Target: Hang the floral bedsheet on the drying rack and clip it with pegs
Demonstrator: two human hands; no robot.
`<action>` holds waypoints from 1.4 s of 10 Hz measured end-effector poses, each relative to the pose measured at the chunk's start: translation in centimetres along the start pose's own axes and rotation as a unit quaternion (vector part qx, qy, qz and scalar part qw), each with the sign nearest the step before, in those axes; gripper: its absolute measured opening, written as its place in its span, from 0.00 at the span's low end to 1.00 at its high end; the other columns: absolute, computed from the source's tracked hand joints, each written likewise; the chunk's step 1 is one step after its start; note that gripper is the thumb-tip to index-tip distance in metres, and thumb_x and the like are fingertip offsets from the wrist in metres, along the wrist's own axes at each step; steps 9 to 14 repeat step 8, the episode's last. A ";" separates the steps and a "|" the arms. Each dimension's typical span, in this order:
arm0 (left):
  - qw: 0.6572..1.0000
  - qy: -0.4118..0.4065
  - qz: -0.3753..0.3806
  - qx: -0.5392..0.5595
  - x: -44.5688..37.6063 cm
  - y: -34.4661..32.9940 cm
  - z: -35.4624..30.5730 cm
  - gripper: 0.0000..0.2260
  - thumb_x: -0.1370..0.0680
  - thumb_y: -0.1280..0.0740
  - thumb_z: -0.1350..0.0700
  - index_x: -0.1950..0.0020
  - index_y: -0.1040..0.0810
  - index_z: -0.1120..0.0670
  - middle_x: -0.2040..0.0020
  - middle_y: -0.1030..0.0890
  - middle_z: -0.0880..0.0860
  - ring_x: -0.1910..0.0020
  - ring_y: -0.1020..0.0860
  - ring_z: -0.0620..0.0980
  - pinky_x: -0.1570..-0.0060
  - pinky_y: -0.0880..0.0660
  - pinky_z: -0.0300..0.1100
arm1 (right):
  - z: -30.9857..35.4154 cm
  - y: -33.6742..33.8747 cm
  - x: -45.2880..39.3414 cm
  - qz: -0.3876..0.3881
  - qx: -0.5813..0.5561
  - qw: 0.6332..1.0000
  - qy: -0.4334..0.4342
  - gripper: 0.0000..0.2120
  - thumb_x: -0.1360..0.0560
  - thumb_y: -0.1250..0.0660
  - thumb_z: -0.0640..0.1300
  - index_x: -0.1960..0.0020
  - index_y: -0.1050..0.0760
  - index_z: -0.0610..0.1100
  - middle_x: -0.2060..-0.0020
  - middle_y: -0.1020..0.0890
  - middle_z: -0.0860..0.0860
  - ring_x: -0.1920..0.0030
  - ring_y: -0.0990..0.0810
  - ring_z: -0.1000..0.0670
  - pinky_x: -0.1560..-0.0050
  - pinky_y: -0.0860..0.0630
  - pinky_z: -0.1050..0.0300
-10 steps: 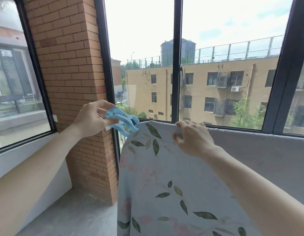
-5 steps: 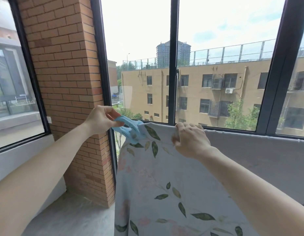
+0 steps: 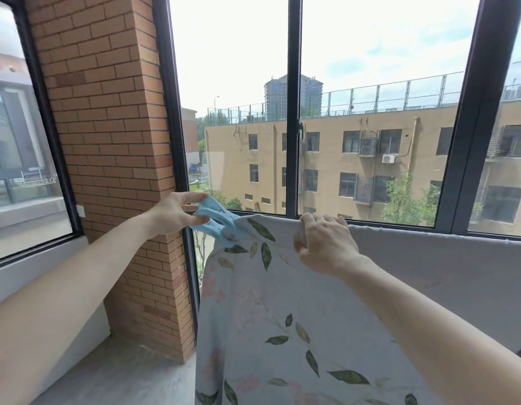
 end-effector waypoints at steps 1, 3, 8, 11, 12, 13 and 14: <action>1.000 0.006 0.002 0.006 0.0 -0.6 0.0 0.32 0.25 0.22 0.56 0.22 0.30 0.48 0.29 0.23 0.47 0.28 0.26 0.50 0.28 0.29 0.59 | -0.1 -0.1 0.1 -0.007 0.005 1.000 0.000 0.13 0.21 0.38 0.55 0.42 0.31 0.49 0.45 0.22 0.50 0.41 0.25 0.46 0.37 0.34 0.48; 0.994 -0.031 -0.089 -0.060 1.5 -2.8 -0.7 0.33 0.21 0.27 0.54 0.19 0.37 0.46 0.24 0.29 0.48 0.24 0.32 0.50 0.23 0.36 0.49 | 0.1 -0.4 0.3 -0.017 0.001 1.000 0.000 0.15 0.22 0.38 0.56 0.39 0.31 0.50 0.42 0.23 0.50 0.38 0.26 0.46 0.36 0.35 0.49; 0.960 -0.149 -0.157 -0.179 9.4 -6.8 -2.0 0.34 0.23 0.25 0.50 0.20 0.36 0.42 0.17 0.51 0.41 0.17 0.56 0.43 0.21 0.52 0.48 | 0.0 1.0 1.7 -0.046 -0.076 0.996 0.009 0.32 0.22 0.34 0.54 0.21 0.39 0.51 0.26 0.31 0.53 0.24 0.39 0.48 0.20 0.50 0.51; 0.960 -0.149 -0.157 -0.179 9.4 -6.8 -2.0 0.34 0.23 0.25 0.50 0.20 0.36 0.42 0.17 0.51 0.41 0.17 0.56 0.43 0.21 0.52 0.48 | 0.0 1.0 1.7 -0.046 -0.076 0.996 0.009 0.32 0.22 0.34 0.54 0.21 0.39 0.51 0.26 0.31 0.53 0.24 0.39 0.48 0.20 0.50 0.51; 0.960 -0.149 -0.157 -0.179 9.4 -6.8 -2.0 0.34 0.23 0.25 0.50 0.20 0.36 0.42 0.17 0.51 0.41 0.17 0.56 0.43 0.21 0.52 0.48 | 0.0 1.0 1.7 -0.046 -0.076 0.996 0.009 0.32 0.22 0.34 0.54 0.21 0.39 0.51 0.26 0.31 0.53 0.24 0.39 0.48 0.20 0.50 0.51; 0.960 -0.149 -0.157 -0.179 9.4 -6.8 -2.0 0.34 0.23 0.25 0.50 0.20 0.36 0.42 0.17 0.51 0.41 0.17 0.56 0.43 0.21 0.52 0.48 | 0.0 1.0 1.7 -0.046 -0.076 0.996 0.009 0.32 0.22 0.34 0.54 0.21 0.39 0.51 0.26 0.31 0.53 0.24 0.39 0.48 0.20 0.50 0.51; 0.960 -0.149 -0.157 -0.179 9.4 -6.8 -2.0 0.34 0.23 0.25 0.50 0.20 0.36 0.42 0.17 0.51 0.41 0.17 0.56 0.43 0.21 0.52 0.48 | 0.0 1.0 1.7 -0.046 -0.076 0.996 0.009 0.32 0.22 0.34 0.54 0.21 0.39 0.51 0.26 0.31 0.53 0.24 0.39 0.48 0.20 0.50 0.51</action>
Point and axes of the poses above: each hand's wrist, its own x-axis away from the middle knuckle, its own y-axis out of the back of the hand, z = x × y, the point moved 5 cm from there along -x, towards the middle knuckle
